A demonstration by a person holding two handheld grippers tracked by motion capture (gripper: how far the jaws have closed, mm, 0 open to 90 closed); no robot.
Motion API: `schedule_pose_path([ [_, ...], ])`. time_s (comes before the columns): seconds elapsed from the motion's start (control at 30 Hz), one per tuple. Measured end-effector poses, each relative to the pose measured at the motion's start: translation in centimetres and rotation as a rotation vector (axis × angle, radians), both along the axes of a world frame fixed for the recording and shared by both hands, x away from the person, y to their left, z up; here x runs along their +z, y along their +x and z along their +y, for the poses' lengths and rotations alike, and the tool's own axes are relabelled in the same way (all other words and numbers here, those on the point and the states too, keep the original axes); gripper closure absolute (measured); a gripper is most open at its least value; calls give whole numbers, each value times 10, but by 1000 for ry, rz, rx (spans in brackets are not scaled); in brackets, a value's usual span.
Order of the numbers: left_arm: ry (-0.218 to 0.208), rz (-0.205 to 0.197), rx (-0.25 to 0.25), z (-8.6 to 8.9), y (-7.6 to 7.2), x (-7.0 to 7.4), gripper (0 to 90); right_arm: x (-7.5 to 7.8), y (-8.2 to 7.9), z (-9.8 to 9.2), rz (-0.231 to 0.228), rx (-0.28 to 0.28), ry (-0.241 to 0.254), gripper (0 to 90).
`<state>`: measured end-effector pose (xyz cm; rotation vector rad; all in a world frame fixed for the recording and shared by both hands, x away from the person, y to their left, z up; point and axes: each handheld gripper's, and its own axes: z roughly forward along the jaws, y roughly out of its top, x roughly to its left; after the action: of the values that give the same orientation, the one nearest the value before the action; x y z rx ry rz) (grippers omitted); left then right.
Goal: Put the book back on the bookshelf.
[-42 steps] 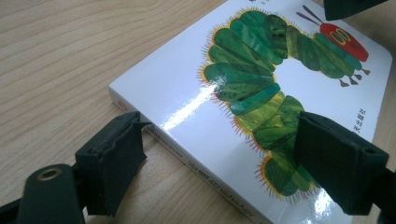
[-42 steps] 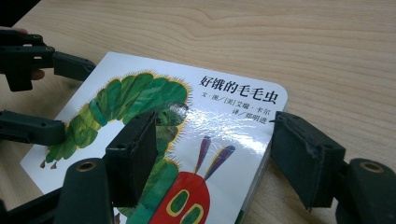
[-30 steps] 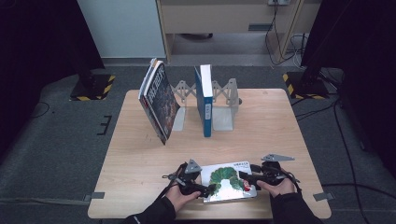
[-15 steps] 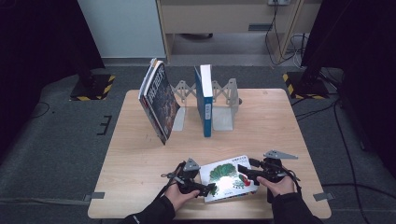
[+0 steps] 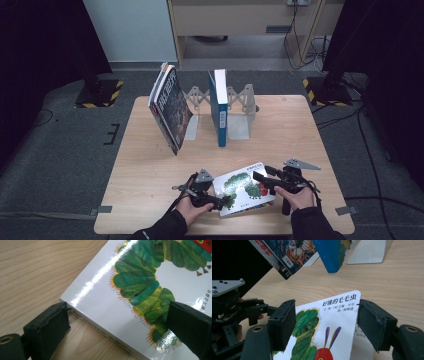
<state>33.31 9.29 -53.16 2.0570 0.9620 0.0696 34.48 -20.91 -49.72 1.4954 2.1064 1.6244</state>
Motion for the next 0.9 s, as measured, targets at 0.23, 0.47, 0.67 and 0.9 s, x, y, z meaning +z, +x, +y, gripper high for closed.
schedule_pose_path([
  [0.23, -8, 6, 5, 1, 0, 0, 26, -5, -5, 2, 60, 49, 9, 368],
  [0.47, -6, -5, -1, 0, 0, -1, 22, -10, -3, 3, 87, 95, -70, 408],
  [0.67, -19, -35, -9, 1, -1, -5, 8, -14, 1, 4, 113, 109, -110, 423],
  [0.9, -10, -38, -10, -1, -2, -5, 0, -18, 5, 7, 135, 136, -121, 394],
])
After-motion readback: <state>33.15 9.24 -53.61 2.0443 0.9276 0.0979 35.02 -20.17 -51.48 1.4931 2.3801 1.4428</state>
